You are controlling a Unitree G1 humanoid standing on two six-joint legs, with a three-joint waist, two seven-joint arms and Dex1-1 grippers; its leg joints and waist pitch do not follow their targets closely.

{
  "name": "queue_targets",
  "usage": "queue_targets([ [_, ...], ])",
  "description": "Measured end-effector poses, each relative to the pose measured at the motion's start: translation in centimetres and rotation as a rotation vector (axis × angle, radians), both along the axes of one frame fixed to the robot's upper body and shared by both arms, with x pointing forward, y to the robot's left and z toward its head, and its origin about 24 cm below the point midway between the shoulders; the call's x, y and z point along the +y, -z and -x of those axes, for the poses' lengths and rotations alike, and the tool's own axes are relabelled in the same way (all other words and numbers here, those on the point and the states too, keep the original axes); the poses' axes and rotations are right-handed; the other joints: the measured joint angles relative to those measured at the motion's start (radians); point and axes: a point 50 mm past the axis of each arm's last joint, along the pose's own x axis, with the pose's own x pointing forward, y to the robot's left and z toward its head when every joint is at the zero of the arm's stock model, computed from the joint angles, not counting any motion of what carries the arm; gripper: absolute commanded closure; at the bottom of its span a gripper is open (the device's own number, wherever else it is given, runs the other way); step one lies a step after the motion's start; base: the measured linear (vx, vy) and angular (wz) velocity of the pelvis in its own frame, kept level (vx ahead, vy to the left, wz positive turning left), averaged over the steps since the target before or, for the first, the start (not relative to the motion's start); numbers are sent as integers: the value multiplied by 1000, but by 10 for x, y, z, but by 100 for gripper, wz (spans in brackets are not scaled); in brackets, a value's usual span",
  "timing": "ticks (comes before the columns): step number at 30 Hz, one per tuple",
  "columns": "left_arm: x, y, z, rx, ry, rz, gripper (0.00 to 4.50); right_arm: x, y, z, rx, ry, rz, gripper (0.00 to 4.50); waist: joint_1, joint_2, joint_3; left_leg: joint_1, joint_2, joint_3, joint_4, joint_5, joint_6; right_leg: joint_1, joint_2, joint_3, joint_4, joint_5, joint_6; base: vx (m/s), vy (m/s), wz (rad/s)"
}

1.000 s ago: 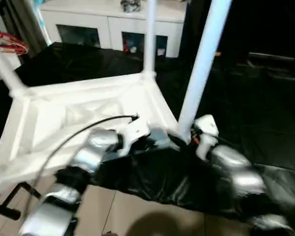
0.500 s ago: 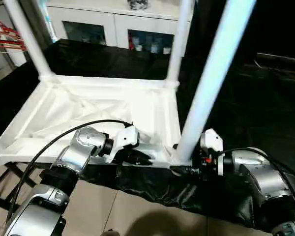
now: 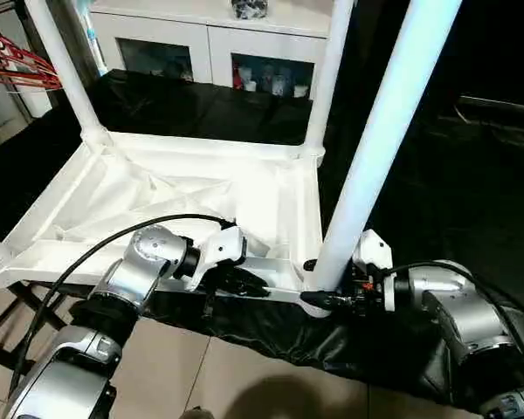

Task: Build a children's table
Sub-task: Rotate leg to tighten

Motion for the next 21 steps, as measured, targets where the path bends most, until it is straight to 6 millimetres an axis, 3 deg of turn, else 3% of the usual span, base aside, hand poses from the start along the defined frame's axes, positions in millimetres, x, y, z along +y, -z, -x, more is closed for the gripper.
queue_targets([
  [9,-14,4,-12,-82,-238,12,450,13,13,-22,-14,493,-112,206,-24,-3,1,6,-1,0,-1,1,-2,1,0,1,4,-1,2,0,0,0],
  [15,-38,8,-20,-124,-368,11,450,22,16,-38,-28,798,-99,207,-28,-1,-1,11,-5,0,-3,1,-2,5,-2,3,4,-1,3,0,0,0],
  [21,-53,10,-22,-150,-439,15,450,28,16,-49,-55,952,-63,207,-28,6,-5,13,-9,-1,-7,1,-2,6,-3,6,1,-3,5,0,0,0],
])
